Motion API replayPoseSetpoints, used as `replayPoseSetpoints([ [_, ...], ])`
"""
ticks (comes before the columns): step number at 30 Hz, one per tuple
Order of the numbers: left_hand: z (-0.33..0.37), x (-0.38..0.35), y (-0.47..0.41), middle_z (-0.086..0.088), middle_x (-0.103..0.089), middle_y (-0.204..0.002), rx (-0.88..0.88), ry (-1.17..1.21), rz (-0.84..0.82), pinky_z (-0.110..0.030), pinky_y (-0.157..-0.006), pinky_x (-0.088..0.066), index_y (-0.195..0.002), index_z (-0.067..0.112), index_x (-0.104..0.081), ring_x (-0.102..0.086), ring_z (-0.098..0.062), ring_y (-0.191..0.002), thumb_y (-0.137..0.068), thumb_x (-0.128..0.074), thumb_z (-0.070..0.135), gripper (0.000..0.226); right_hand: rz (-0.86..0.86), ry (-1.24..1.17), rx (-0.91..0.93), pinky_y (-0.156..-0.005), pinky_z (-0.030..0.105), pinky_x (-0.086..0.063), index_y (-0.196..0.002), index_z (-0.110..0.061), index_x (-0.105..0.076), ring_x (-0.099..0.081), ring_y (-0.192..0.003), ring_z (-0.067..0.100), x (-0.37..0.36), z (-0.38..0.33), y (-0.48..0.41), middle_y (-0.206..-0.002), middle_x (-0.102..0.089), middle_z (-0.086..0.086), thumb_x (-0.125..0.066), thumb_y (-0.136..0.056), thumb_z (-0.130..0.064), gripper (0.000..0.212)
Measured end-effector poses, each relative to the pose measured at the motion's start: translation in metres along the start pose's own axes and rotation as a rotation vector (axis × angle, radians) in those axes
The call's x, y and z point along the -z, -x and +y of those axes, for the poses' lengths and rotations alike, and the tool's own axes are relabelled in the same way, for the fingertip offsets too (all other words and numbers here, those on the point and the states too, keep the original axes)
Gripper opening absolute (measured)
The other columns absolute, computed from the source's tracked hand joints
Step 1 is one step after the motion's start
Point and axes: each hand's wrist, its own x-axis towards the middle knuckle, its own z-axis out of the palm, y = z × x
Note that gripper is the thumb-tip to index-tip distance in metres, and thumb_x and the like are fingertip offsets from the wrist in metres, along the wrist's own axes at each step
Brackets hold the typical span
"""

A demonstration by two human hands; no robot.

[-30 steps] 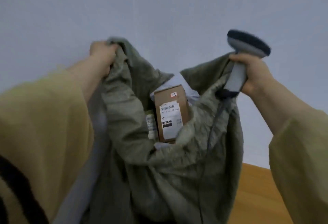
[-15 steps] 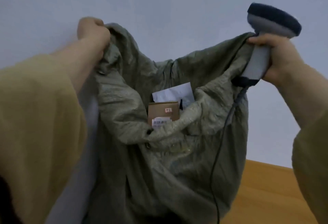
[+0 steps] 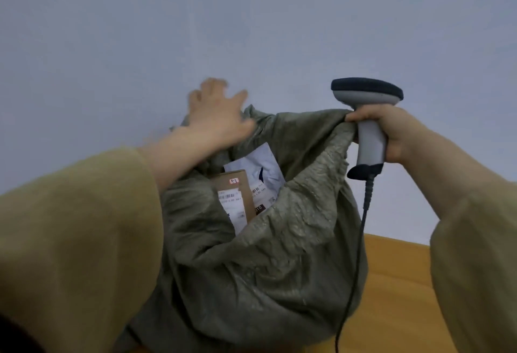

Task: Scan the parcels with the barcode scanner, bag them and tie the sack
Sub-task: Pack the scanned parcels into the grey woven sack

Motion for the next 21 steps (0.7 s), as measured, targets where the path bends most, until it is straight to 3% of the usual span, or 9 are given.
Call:
replayPoseSetpoints([
  [2,0.059,0.001,0.041,-0.011,-0.018,-0.152,-0.234,0.244,-0.101,-0.045,-0.114,-0.022,-0.148,0.029,-0.021,-0.015,-0.028,-0.141,-0.075,-0.056,0.069,0.090,-0.023,-0.036,-0.038,-0.062,0.032,-0.058,-0.097,-0.007,-0.058,-0.064,-0.065,0.021,0.007,0.006,0.007,-0.078,-0.063,0.009,-0.063,-0.078,-0.002,0.020],
  [6,0.123,-0.057,0.110,-0.012,0.031,-0.151,-0.545,-0.235,-0.113,-0.049,-0.112,-0.017,-0.148,0.015,0.018,0.016,-0.029,-0.143,-0.070,-0.059,0.072,0.124,-0.081,-0.139,-0.108,-0.064,0.032,-0.059,-0.083,-0.008,-0.057,-0.063,-0.061,0.019,0.020,0.010,0.024,-0.072,-0.061,0.007,-0.060,-0.082,-0.004,0.006],
  [7,0.124,-0.072,0.113,-0.015,0.024,-0.153,-0.537,-0.308,-0.103,-0.048,-0.108,-0.026,-0.149,0.009,0.014,0.005,-0.031,-0.144,-0.076,-0.064,0.058,0.117,-0.082,-0.165,-0.110,-0.069,0.034,-0.060,-0.081,-0.008,-0.057,-0.063,-0.062,0.020,0.024,0.010,0.027,-0.071,-0.061,0.006,-0.060,-0.083,-0.004,0.006],
  [9,0.119,-0.087,0.107,-0.021,-0.022,-0.148,-0.558,-0.272,0.021,-0.040,-0.086,-0.046,-0.145,-0.001,-0.025,-0.038,-0.033,-0.127,-0.080,-0.070,0.023,0.082,-0.080,-0.193,-0.116,-0.082,0.040,-0.057,-0.082,-0.007,-0.059,-0.063,-0.072,0.022,0.032,0.013,0.034,-0.075,-0.062,0.006,-0.061,-0.083,-0.004,0.003],
  [10,0.114,-0.086,0.101,-0.019,-0.039,-0.136,-0.511,-0.186,0.054,-0.039,-0.074,-0.050,-0.133,0.000,-0.046,-0.051,-0.032,-0.112,-0.080,-0.070,0.014,0.060,-0.083,-0.192,-0.126,-0.086,0.043,-0.055,-0.085,-0.006,-0.060,-0.062,-0.078,0.024,0.038,0.016,0.036,-0.078,-0.062,0.007,-0.062,-0.082,-0.005,0.004],
  [12,0.101,-0.075,0.089,-0.011,-0.044,-0.127,-0.320,0.085,0.043,-0.039,-0.076,-0.052,-0.117,0.005,-0.061,-0.053,-0.026,-0.106,-0.087,-0.060,0.014,0.031,-0.080,-0.148,-0.159,-0.090,0.044,-0.053,-0.097,-0.005,-0.061,-0.058,-0.086,0.026,0.050,0.026,0.039,-0.085,-0.059,0.009,-0.064,-0.080,-0.006,0.017],
  [15,0.089,-0.040,0.068,-0.010,-0.057,-0.112,0.010,0.408,-0.046,-0.036,-0.087,-0.048,-0.100,0.009,-0.069,-0.057,-0.024,-0.100,-0.090,-0.053,0.017,0.020,-0.056,-0.136,-0.228,-0.079,0.042,-0.057,-0.105,-0.003,-0.061,-0.058,-0.085,0.028,0.060,0.041,0.044,-0.094,-0.056,0.014,-0.065,-0.081,-0.008,0.024],
  [18,0.090,-0.004,0.057,-0.009,-0.071,-0.073,0.319,0.958,-0.138,-0.028,-0.063,-0.057,-0.089,0.008,-0.071,-0.068,-0.019,-0.065,-0.090,-0.052,0.004,0.020,-0.094,-0.180,-0.287,-0.073,0.046,-0.058,-0.108,-0.001,-0.061,-0.063,-0.093,0.033,0.057,0.049,0.049,-0.111,-0.058,0.022,-0.064,-0.082,-0.011,0.029],
  [21,0.084,0.017,0.057,-0.004,-0.069,-0.059,0.421,1.175,-0.255,-0.029,-0.059,-0.059,-0.083,0.008,-0.070,-0.066,-0.020,-0.061,-0.087,-0.051,-0.006,0.024,-0.194,-0.218,-0.329,-0.073,0.053,-0.057,-0.113,-0.005,-0.063,-0.063,-0.100,0.042,0.044,0.049,0.054,-0.113,-0.057,0.033,-0.067,-0.077,-0.017,0.039],
])
